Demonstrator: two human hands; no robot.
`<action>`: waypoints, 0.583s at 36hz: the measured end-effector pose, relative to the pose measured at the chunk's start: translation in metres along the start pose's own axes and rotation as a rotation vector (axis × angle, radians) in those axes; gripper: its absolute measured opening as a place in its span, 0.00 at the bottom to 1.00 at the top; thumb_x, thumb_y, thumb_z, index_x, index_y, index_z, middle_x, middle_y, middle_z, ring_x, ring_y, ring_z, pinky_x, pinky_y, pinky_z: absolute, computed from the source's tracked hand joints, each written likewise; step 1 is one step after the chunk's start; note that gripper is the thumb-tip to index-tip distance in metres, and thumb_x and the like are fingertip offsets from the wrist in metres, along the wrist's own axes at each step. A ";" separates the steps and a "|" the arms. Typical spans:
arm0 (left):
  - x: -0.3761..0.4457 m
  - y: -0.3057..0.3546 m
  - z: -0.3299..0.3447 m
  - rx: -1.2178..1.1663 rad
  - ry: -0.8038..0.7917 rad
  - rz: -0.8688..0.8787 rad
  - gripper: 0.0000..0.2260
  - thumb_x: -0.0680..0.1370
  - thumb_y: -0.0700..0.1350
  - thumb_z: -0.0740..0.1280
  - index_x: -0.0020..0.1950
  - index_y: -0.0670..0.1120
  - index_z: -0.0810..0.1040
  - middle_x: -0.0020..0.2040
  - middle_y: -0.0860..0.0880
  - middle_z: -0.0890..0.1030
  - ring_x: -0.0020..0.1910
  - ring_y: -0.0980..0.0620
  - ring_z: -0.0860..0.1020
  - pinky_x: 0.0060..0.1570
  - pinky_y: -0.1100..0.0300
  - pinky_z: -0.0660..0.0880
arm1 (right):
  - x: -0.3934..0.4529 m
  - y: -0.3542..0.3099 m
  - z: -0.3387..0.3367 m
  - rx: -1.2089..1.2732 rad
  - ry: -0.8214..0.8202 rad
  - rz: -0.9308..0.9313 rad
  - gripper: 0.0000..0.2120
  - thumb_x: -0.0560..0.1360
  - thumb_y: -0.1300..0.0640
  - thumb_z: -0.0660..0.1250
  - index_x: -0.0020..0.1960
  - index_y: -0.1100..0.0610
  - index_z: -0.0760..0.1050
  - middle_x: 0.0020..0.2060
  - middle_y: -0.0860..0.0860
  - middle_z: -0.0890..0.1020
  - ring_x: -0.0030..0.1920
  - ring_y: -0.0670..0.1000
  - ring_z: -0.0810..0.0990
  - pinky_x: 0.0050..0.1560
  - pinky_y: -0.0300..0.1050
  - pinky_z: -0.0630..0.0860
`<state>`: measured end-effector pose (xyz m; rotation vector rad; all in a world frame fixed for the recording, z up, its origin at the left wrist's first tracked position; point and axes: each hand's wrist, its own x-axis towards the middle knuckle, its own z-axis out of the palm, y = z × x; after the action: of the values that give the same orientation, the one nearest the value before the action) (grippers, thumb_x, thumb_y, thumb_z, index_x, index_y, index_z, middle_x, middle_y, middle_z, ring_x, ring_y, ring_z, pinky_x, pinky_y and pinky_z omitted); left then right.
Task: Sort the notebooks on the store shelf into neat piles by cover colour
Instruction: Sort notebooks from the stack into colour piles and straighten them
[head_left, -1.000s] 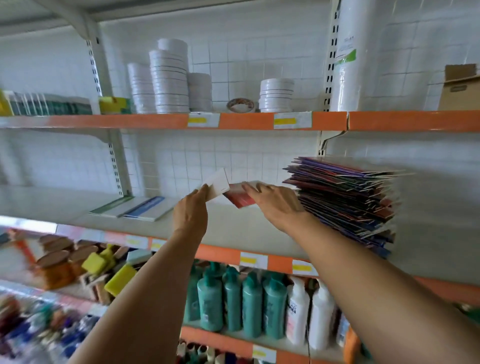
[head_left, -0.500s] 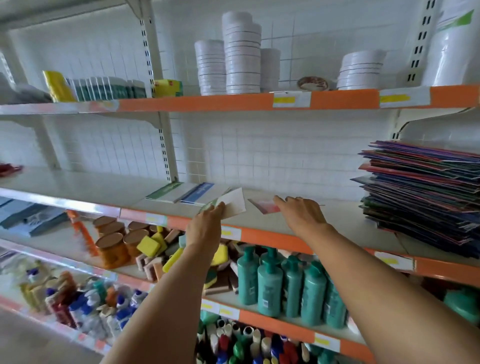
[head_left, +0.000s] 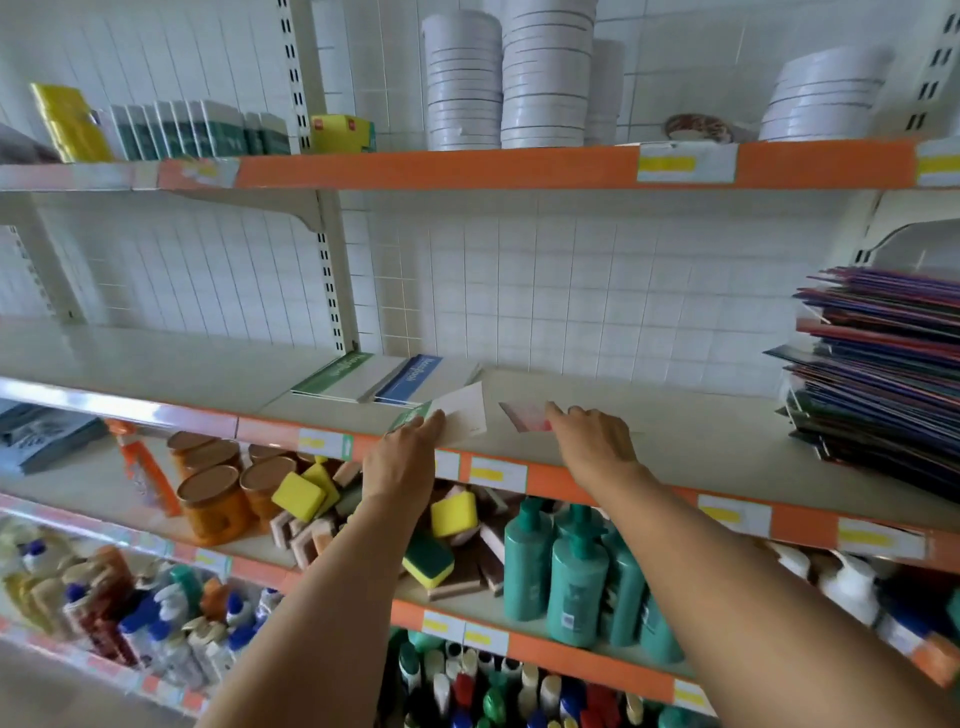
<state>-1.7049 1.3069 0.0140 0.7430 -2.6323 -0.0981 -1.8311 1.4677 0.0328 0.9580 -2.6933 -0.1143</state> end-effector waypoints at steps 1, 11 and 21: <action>0.006 -0.001 0.001 0.008 0.003 0.008 0.28 0.78 0.33 0.56 0.75 0.53 0.62 0.68 0.50 0.72 0.58 0.42 0.77 0.47 0.51 0.74 | 0.005 -0.001 0.004 -0.004 -0.009 0.002 0.24 0.77 0.66 0.56 0.73 0.56 0.59 0.62 0.57 0.75 0.60 0.58 0.76 0.53 0.49 0.73; 0.072 -0.003 0.017 0.010 0.008 0.003 0.26 0.79 0.34 0.55 0.75 0.54 0.61 0.64 0.46 0.74 0.58 0.42 0.76 0.48 0.52 0.72 | 0.064 0.002 0.033 -0.010 -0.181 -0.027 0.20 0.79 0.63 0.53 0.71 0.56 0.63 0.65 0.57 0.74 0.64 0.57 0.73 0.56 0.46 0.71; 0.111 -0.016 0.043 -0.004 -0.005 0.014 0.25 0.79 0.34 0.55 0.73 0.53 0.64 0.65 0.47 0.74 0.58 0.42 0.76 0.49 0.51 0.73 | 0.102 -0.006 0.067 0.080 -0.278 -0.066 0.17 0.81 0.56 0.57 0.69 0.55 0.65 0.60 0.56 0.76 0.60 0.58 0.75 0.46 0.46 0.67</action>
<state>-1.8006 1.2343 0.0121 0.7234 -2.6413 -0.1016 -1.9221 1.3975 -0.0082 1.1309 -2.9371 -0.1657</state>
